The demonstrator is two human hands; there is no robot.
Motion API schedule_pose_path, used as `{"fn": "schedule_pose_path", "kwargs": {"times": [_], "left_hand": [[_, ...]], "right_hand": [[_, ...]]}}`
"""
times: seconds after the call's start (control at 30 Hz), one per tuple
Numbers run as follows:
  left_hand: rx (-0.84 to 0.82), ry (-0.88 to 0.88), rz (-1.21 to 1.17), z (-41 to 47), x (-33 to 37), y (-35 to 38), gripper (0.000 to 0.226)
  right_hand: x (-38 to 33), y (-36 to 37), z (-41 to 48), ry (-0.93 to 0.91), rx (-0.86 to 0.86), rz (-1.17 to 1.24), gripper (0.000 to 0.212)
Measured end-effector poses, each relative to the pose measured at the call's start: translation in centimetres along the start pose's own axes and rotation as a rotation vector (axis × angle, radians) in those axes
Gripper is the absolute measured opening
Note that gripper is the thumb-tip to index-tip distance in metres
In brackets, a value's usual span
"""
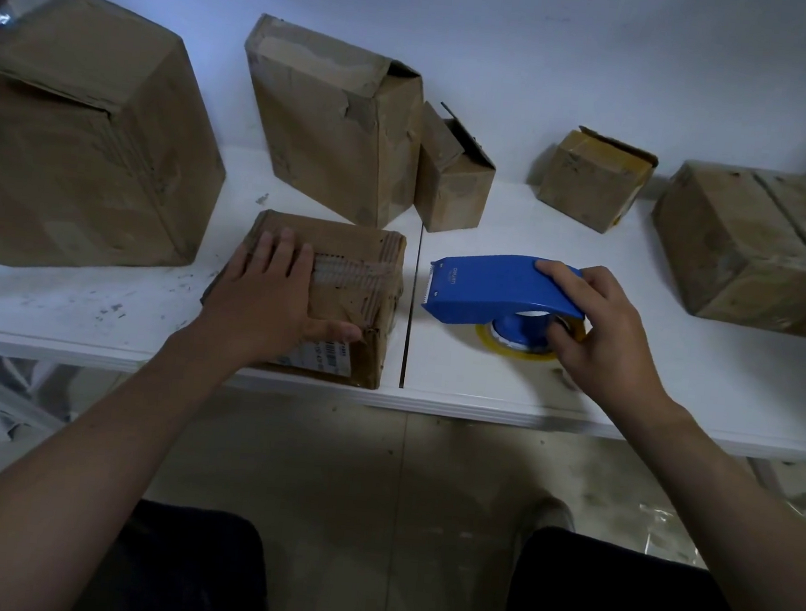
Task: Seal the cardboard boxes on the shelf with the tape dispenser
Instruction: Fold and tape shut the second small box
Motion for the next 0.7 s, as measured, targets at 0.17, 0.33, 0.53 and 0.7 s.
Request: {"fn": "schedule_pose_path", "kwargs": {"times": [0.17,0.33,0.53,0.7], "left_hand": [[-0.005,0.003,-0.003,-0.1,0.1,-0.1,0.145],[-0.002,0.0,0.005,0.0,0.1,-0.2,0.144],[0.003,-0.008,0.0,-0.2,0.2,-0.3,0.145],[0.01,0.002,-0.013,-0.2,0.1,-0.1,0.151]], "right_hand": [[-0.1,-0.5,-0.1,0.0,0.01,-0.008,0.07],[-0.3,-0.6,-0.3,0.022,-0.025,-0.032,0.07],[-2.8,-0.6,1.7,0.037,-0.091,-0.116,0.072],[-4.8,-1.0,3.4,0.123,-0.143,-0.157,0.07]]}}
Point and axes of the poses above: each hand's wrist, its own z-axis towards the middle knuckle, its own y-axis out of the palm, x = y × z, the point moved 2 cm from there along z, towards the middle knuckle, and after that the axes turned 6 degrees about y, right-handed, at the moved point
